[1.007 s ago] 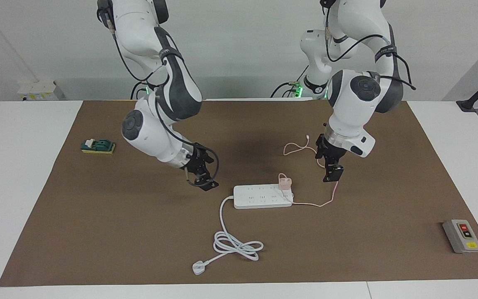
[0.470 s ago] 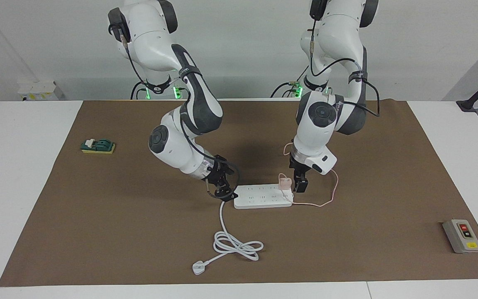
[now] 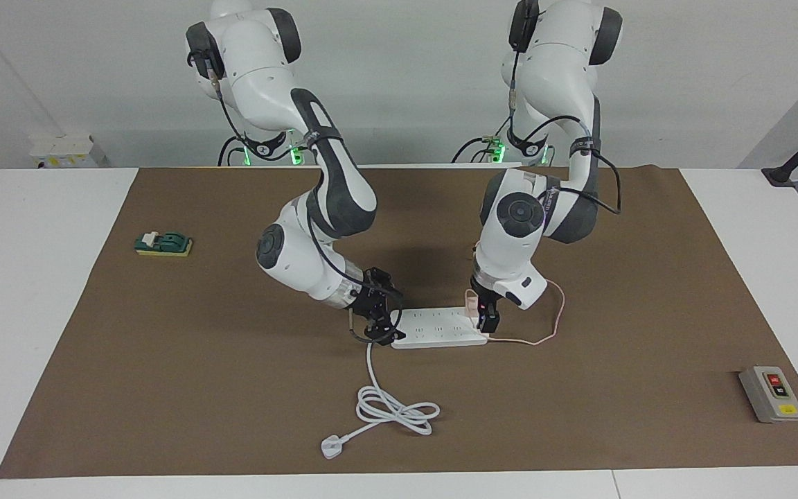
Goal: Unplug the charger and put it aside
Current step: 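Grasp the pink charger with the left gripper while the right gripper holds the strip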
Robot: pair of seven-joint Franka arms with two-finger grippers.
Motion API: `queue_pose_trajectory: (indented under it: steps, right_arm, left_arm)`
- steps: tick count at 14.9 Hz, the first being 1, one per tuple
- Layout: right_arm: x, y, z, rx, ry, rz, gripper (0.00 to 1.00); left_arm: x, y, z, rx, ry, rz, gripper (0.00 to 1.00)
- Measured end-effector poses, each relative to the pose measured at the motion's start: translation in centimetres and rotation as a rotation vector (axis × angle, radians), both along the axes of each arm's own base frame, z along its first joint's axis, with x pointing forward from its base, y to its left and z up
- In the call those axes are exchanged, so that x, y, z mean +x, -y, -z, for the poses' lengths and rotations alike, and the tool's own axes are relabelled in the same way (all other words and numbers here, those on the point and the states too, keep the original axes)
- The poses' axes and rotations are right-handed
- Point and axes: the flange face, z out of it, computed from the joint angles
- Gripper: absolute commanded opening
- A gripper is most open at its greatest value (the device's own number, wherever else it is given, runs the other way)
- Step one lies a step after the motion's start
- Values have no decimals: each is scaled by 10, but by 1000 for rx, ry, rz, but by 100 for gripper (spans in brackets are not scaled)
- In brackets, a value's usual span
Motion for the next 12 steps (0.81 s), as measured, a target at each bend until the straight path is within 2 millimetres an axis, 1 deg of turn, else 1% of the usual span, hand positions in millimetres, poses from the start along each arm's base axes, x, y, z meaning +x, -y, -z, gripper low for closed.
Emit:
queue_pose_trajectory:
  steps: [3,6,9,12]
  right_arm:
    - [-3,-4,7,-3,-11,-6,100]
    - [-3,-2,10,-8,-8,3,100]
    - [-3,-1,19,-35,54,56,100]
    - [-9,-6,27,-36,42,14,100]
  left_arm:
    - [-2,-1,8,6,-12,0,100]
    - [-4,-4,15,13,-24,-3,100]
    - [-4,-5,16,15,-27,-18,100]
    - [-4,-4,16,14,-24,-20,100]
